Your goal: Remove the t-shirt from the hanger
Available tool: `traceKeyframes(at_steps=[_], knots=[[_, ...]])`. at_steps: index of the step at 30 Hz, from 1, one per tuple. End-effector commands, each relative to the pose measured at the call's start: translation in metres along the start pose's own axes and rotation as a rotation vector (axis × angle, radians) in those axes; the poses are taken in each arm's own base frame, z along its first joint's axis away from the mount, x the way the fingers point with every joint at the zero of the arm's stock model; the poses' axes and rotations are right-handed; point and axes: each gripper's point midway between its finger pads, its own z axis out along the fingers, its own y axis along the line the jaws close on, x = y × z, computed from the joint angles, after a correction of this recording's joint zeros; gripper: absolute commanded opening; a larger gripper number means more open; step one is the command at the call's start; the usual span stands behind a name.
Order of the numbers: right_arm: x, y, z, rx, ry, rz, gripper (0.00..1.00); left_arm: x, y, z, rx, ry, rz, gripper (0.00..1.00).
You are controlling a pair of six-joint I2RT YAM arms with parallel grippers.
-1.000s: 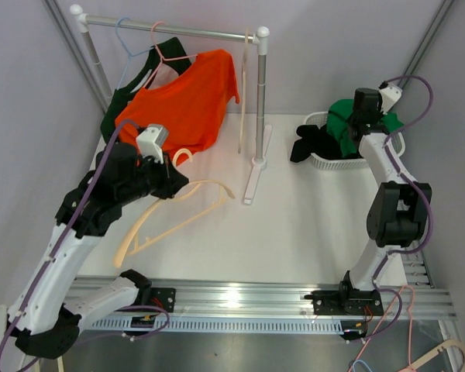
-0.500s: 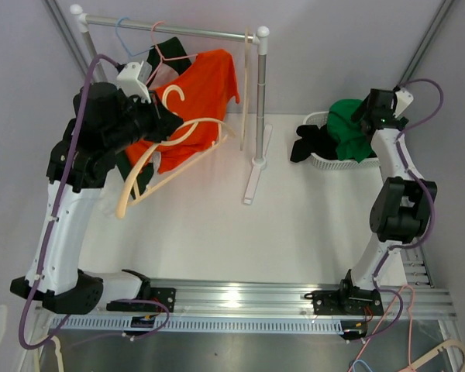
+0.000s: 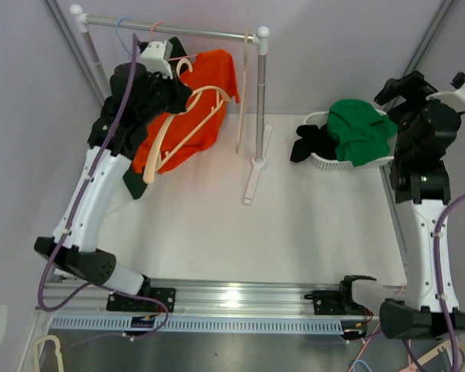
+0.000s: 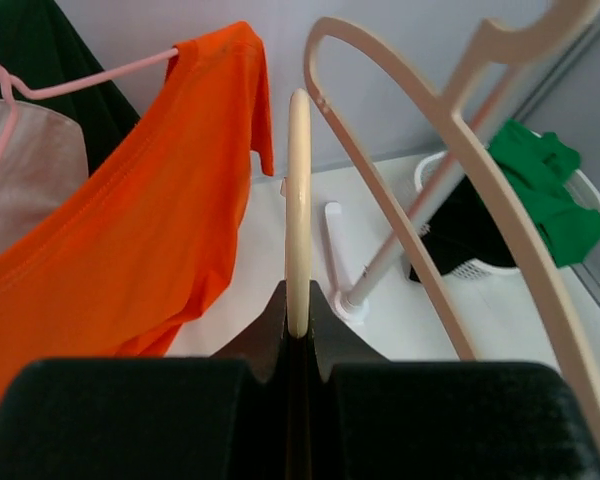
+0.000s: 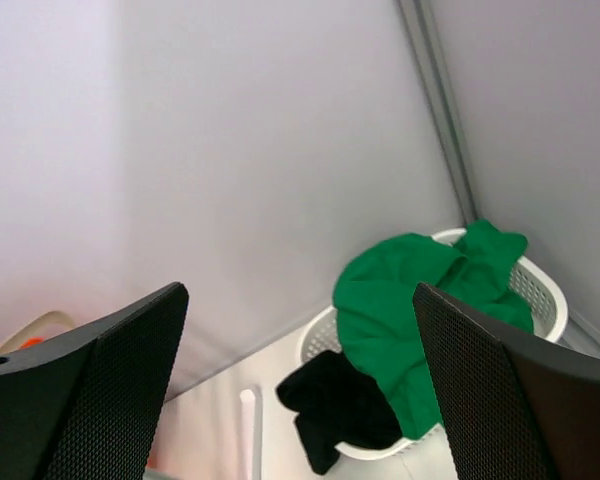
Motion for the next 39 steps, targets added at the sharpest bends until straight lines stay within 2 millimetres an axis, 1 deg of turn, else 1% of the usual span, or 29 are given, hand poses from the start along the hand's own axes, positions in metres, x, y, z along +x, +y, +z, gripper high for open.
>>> traceKeyframes(at_steps=[1,2,3,4,6,7,8,11,13,16,17,18,19,20,21,23,24,27,29,31,32,34,35,36,37,39], knots=[[0.013,0.009,-0.015,-0.075,0.043,-0.036,0.99,-0.052,0.006,0.015,-0.049,-0.174,0.036,0.01],[0.015,0.011,-0.021,-0.088,0.053,-0.046,1.0,-0.054,0.009,0.019,-0.074,-0.18,0.032,0.01],[0.012,0.01,-0.03,-0.097,0.05,-0.05,1.0,-0.075,0.004,0.013,-0.074,-0.227,0.029,0.01],[0.018,0.007,-0.033,-0.102,0.066,-0.063,0.99,-0.067,0.006,0.025,-0.085,-0.196,0.028,0.01],[0.017,0.005,-0.041,-0.107,0.063,-0.074,0.99,-0.088,0.0,0.022,-0.086,-0.242,0.042,0.01],[0.024,0.003,-0.042,-0.111,0.077,-0.081,1.0,-0.088,-0.005,0.026,-0.081,-0.242,0.051,0.01],[0.025,0.003,-0.043,-0.116,0.076,-0.083,1.0,-0.09,-0.005,0.027,-0.093,-0.248,0.062,0.01],[0.032,0.001,-0.044,-0.123,0.091,-0.089,0.99,-0.095,-0.014,0.024,-0.078,-0.273,0.069,0.01],[0.035,0.001,-0.043,-0.124,0.099,-0.097,0.99,-0.097,-0.018,0.024,-0.062,-0.28,0.062,0.01],[0.037,0.002,-0.042,-0.134,0.106,-0.103,0.99,-0.099,-0.022,0.033,-0.047,-0.288,0.06,0.01],[0.037,0.003,-0.043,-0.137,0.107,-0.106,0.99,-0.104,-0.023,0.034,-0.043,-0.298,0.059,0.01],[0.036,0.002,-0.044,-0.135,0.105,-0.107,0.99,-0.099,-0.023,0.046,-0.04,-0.278,0.06,0.01],[0.035,0.001,-0.045,-0.134,0.103,-0.116,1.0,-0.095,-0.022,0.053,-0.043,-0.265,0.062,0.01],[0.033,0.001,-0.048,-0.135,0.1,-0.12,1.0,-0.098,-0.024,0.055,-0.037,-0.272,0.067,0.01],[0.031,0.0,-0.05,-0.135,0.097,-0.124,0.99,-0.094,-0.023,0.067,-0.034,-0.268,0.074,0.01],[0.029,0.0,-0.054,-0.142,0.092,-0.131,0.99,-0.09,-0.022,0.076,-0.039,-0.267,0.084,0.01],[0.024,0.0,-0.059,-0.148,0.082,-0.128,0.99,-0.084,-0.02,0.085,-0.042,-0.257,0.086,0.01],[0.018,0.001,-0.068,-0.163,0.064,-0.128,0.99,-0.078,-0.023,0.096,-0.021,-0.245,0.08,0.01],[0.015,0.0,-0.072,-0.162,0.055,-0.125,0.99,-0.067,-0.028,0.103,0.009,-0.211,0.073,0.01],[0.014,0.001,-0.074,-0.168,0.051,-0.119,0.99,-0.059,-0.034,0.108,0.029,-0.188,0.076,0.01],[0.015,0.002,-0.074,-0.174,0.057,-0.119,1.0,-0.055,-0.045,0.108,0.088,-0.173,0.083,0.01],[0.019,0.004,-0.072,-0.181,0.069,-0.107,0.99,-0.048,-0.057,0.107,0.146,-0.156,0.109,0.01],[0.021,0.005,-0.072,-0.188,0.08,-0.106,0.99,-0.047,-0.068,0.103,0.194,-0.155,0.124,0.01],[0.023,0.005,-0.072,-0.189,0.086,-0.101,0.99,-0.044,-0.074,0.102,0.209,-0.151,0.139,0.01],[0.025,0.005,-0.072,-0.19,0.09,-0.1,1.0,-0.041,-0.076,0.101,0.213,-0.147,0.164,0.01],[0.028,0.004,-0.072,-0.19,0.097,-0.098,0.99,-0.044,-0.078,0.098,0.197,-0.162,0.187,0.01]])
